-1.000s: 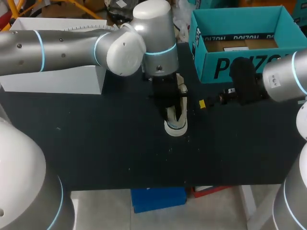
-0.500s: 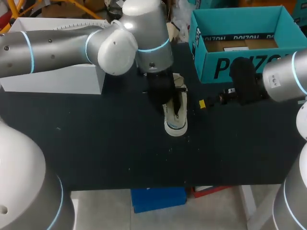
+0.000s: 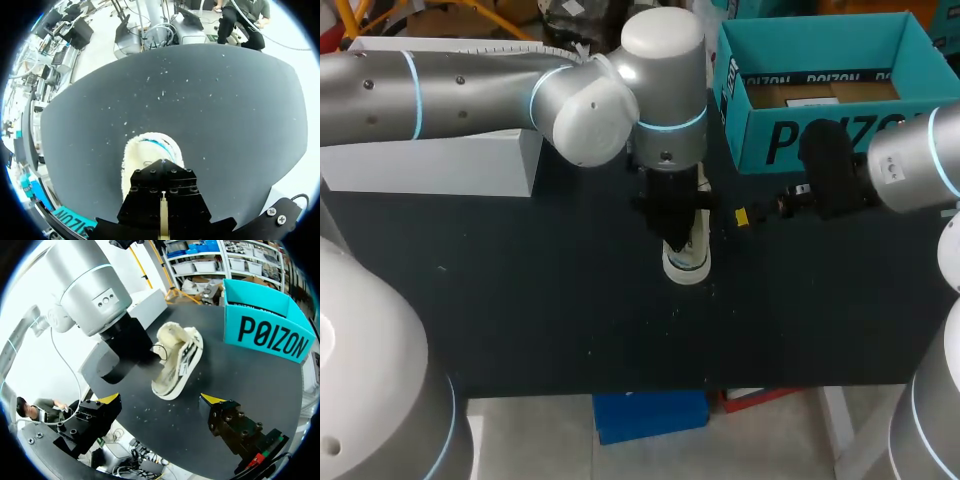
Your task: Take the shoe out of the shoebox, open the shoe tongue, remove and reinsert the insole, then place the shoe into the shoebox
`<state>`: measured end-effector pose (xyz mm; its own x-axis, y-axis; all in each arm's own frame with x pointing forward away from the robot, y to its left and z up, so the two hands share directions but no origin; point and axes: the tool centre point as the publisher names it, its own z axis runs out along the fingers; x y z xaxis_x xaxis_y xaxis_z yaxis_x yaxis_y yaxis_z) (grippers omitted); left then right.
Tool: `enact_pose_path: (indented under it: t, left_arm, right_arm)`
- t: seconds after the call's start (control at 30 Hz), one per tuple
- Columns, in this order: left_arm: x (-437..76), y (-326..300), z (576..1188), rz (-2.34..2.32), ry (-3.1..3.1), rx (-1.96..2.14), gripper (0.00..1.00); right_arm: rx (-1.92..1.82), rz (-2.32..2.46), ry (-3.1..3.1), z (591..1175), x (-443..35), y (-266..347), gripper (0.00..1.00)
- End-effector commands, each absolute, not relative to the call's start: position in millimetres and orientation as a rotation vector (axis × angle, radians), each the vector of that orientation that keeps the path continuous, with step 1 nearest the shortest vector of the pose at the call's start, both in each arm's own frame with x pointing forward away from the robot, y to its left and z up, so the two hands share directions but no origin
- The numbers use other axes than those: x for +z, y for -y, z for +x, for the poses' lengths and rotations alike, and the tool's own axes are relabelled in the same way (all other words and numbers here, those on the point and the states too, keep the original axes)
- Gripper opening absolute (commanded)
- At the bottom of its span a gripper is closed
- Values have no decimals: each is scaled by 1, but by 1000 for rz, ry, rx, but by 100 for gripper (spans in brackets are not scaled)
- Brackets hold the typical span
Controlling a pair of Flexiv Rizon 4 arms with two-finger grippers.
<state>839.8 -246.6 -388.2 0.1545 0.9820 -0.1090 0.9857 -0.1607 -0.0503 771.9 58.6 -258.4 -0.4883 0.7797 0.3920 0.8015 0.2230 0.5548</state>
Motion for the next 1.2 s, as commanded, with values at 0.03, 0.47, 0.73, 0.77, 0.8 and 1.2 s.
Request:
enact_pose_path:
  t: [0.03,0.47,0.73,0.77,0.8,1.2]
  left_arm:
    - [-395,250,843,2370,-2025,-168,0]
    - [-421,261,847,2406,-2035,-195,0]
    - [-381,252,846,2402,-1960,-316,0]
    - [-371,249,846,2376,-1948,-416,0]
    - [-362,244,849,2370,-1938,-404,0]
    - [-282,190,923,2053,-1986,-359,0]
  right_arm:
    - [-1130,-1575,2434,772,-258,-59,100]
    - [-1130,-1575,2434,772,-258,-59,100]
    - [-1130,-1575,2434,772,-258,-59,100]
    - [-1130,-1575,2434,772,-258,-59,100]
    - [-1130,-1575,2434,772,-258,-59,100]
    - [-1130,-1575,2434,772,-258,-59,100]
